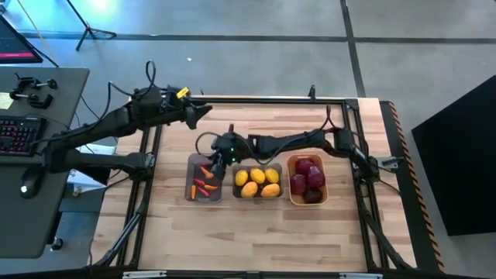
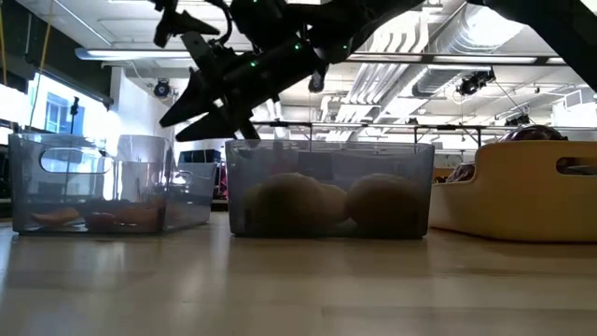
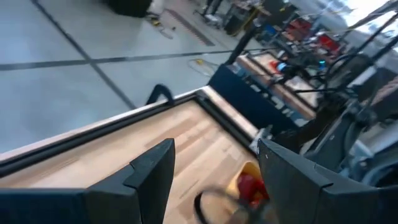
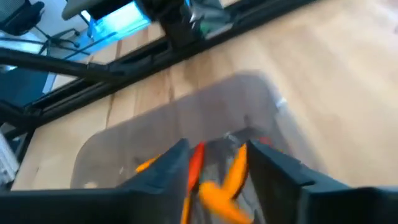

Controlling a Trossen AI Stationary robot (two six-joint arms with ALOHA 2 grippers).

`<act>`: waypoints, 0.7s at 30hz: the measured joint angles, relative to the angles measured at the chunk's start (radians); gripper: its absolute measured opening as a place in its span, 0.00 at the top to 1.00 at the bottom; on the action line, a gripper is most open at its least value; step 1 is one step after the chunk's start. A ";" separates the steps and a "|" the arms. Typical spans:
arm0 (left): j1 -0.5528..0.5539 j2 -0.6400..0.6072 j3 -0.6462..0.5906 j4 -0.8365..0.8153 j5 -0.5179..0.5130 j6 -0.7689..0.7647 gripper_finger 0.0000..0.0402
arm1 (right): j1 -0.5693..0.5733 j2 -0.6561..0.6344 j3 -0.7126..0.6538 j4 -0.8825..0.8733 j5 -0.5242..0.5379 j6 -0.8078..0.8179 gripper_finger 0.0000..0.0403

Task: Sort produce into baskets
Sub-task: Put the orange chili pepper into the left black bin

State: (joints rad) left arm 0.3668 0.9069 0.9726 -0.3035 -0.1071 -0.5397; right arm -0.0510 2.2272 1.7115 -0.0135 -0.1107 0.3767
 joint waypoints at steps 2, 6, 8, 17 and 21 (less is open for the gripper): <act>0.000 -0.011 0.000 -0.037 -0.015 0.000 0.46 | -0.017 0.000 0.018 -0.008 -0.014 -0.032 0.56; 0.000 -0.028 0.000 -0.087 -0.019 0.005 0.46 | -0.056 -0.026 0.057 -0.145 -0.109 -0.148 0.45; 0.003 -0.030 0.000 -0.114 -0.039 0.010 0.46 | -0.079 -0.059 0.063 -0.257 -0.114 -0.195 0.43; 0.215 0.090 0.065 -0.426 0.044 0.023 0.47 | -0.245 -0.337 -0.185 -0.408 -0.054 -0.181 0.44; 0.355 0.301 0.158 -0.585 0.063 0.165 0.50 | -0.280 -0.503 -0.376 -0.312 -0.046 -0.039 0.45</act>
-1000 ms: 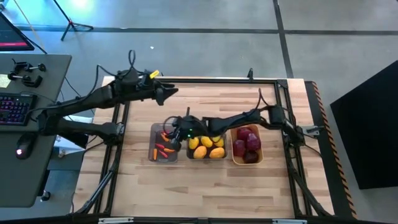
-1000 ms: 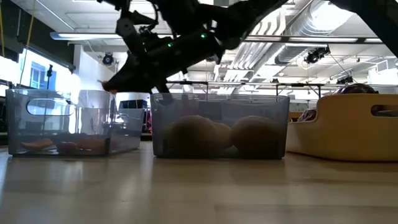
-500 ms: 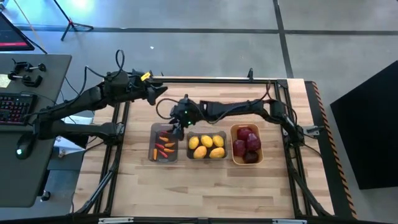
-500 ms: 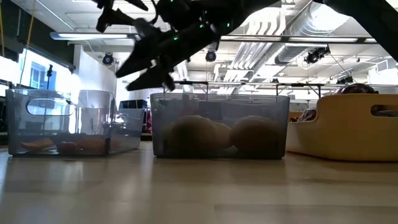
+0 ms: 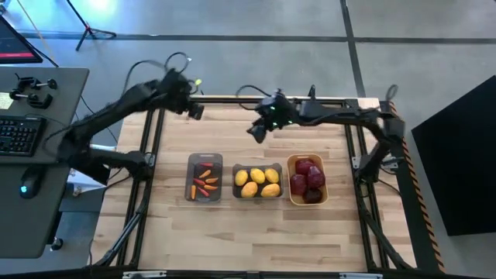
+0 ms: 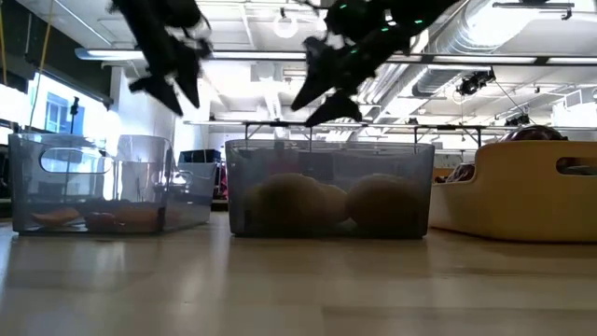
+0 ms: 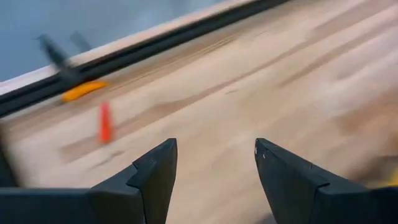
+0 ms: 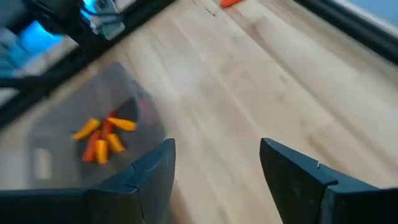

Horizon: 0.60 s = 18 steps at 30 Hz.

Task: Sort produce into baskets
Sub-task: Put the orange chili pepper into the left black bin

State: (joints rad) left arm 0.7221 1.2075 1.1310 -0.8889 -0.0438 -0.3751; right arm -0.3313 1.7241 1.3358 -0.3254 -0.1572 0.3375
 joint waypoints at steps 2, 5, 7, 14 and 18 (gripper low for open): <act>0.061 0.123 0.046 -0.049 -0.015 0.051 0.51 | 0.009 -0.073 -0.086 0.051 0.000 0.070 0.45; 0.129 0.305 0.098 -0.106 -0.071 0.132 0.51 | 0.041 -0.164 -0.198 0.128 0.009 0.137 0.45; 0.164 0.409 0.125 -0.125 -0.098 0.164 0.51 | 0.073 -0.210 -0.261 0.158 0.047 0.166 0.45; 0.249 0.667 0.175 -0.129 -0.167 0.203 0.51 | 0.203 -0.294 -0.390 0.175 0.153 0.270 0.45; 0.284 0.746 0.200 -0.121 -0.165 0.201 0.51 | 0.265 -0.294 -0.417 0.184 0.185 0.296 0.45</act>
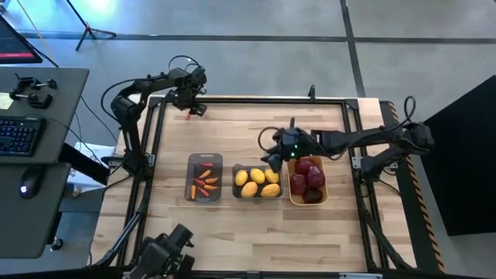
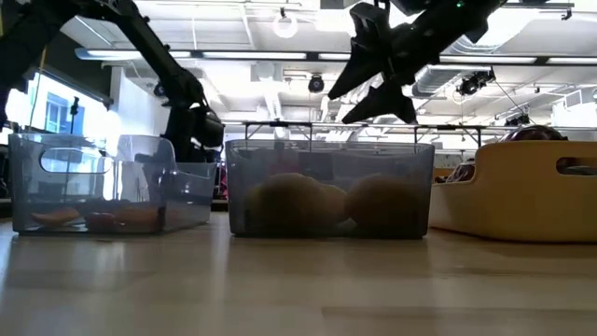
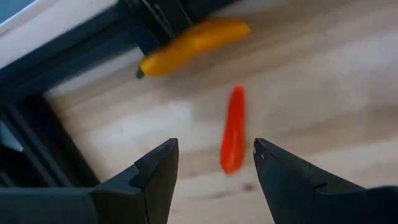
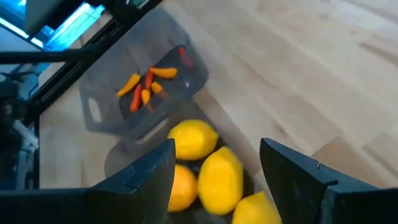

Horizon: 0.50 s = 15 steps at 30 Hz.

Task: Sort produce into baskets
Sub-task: Put the orange chili pepper into the left black bin

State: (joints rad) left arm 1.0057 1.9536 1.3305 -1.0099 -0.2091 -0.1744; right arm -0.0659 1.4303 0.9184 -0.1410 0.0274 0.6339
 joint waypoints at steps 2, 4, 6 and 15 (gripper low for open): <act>0.012 0.015 0.001 0.023 0.017 -0.003 0.51 | 0.022 0.000 -0.007 0.003 0.020 0.016 0.45; 0.019 0.027 0.001 0.043 0.041 -0.004 0.51 | 0.037 0.000 -0.011 0.001 0.043 0.021 0.45; 0.023 0.032 0.001 0.064 0.068 0.006 0.51 | 0.044 0.000 -0.011 0.003 0.061 0.021 0.45; 0.003 0.034 -0.022 0.084 0.073 0.080 0.79 | 0.039 0.000 -0.011 0.004 0.122 0.016 0.45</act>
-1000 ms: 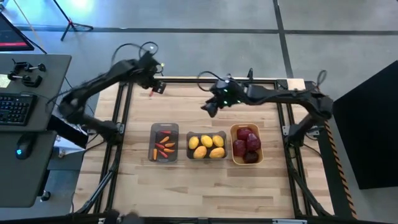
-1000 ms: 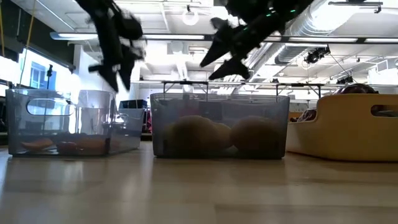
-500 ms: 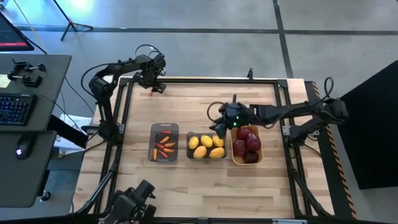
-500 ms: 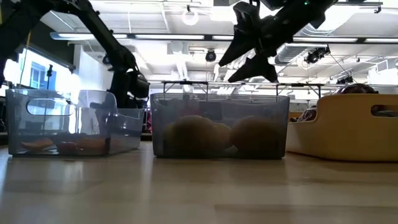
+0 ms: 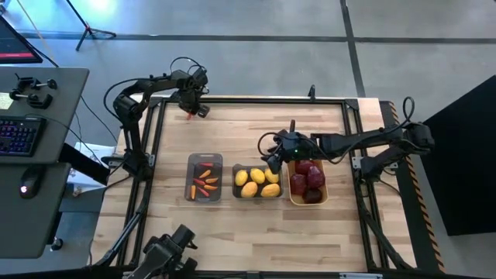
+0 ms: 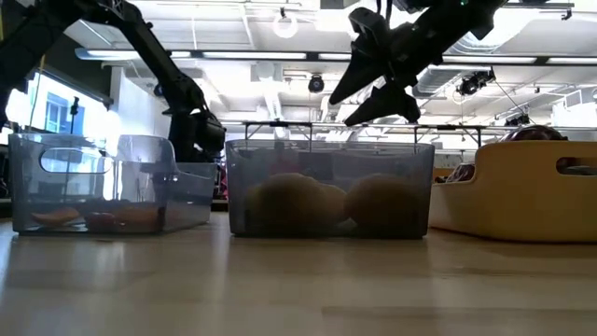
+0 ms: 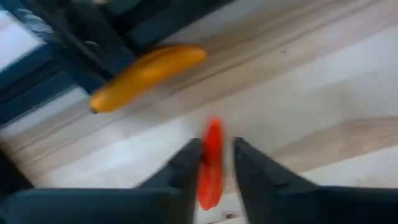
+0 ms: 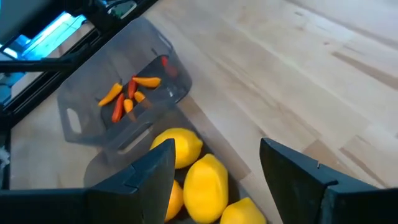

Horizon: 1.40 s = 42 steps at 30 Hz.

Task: Sort produce into baskets
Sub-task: Put the orange chili pepper into the left black bin, then put the yellow chili pepper into the left black bin

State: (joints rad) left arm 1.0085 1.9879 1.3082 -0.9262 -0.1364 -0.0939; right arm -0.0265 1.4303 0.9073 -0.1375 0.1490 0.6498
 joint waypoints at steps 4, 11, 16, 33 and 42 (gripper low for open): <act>-0.021 -0.021 -0.011 -0.022 0.028 0.009 0.97 | -0.002 -0.003 0.000 -0.001 0.032 -0.004 0.45; -0.131 -0.289 -0.039 0.013 0.021 0.009 0.99 | -0.006 -0.062 0.000 -0.005 0.069 -0.091 0.45; -0.333 -0.585 -0.102 0.035 0.048 -0.098 1.00 | -0.006 -0.068 0.000 -0.073 0.135 -0.120 0.45; -1.133 -0.915 -0.483 0.105 0.069 -0.914 0.90 | -0.063 -0.067 0.000 -0.179 0.167 -0.316 0.45; -1.045 -0.912 -0.454 0.145 0.094 -0.846 0.62 | -0.104 -0.067 0.000 -0.184 0.057 -0.315 0.45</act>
State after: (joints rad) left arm -0.0370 1.0763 0.8543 -0.7817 -0.0424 -0.9402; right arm -0.1303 1.3632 0.9073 -0.3218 0.2057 0.3347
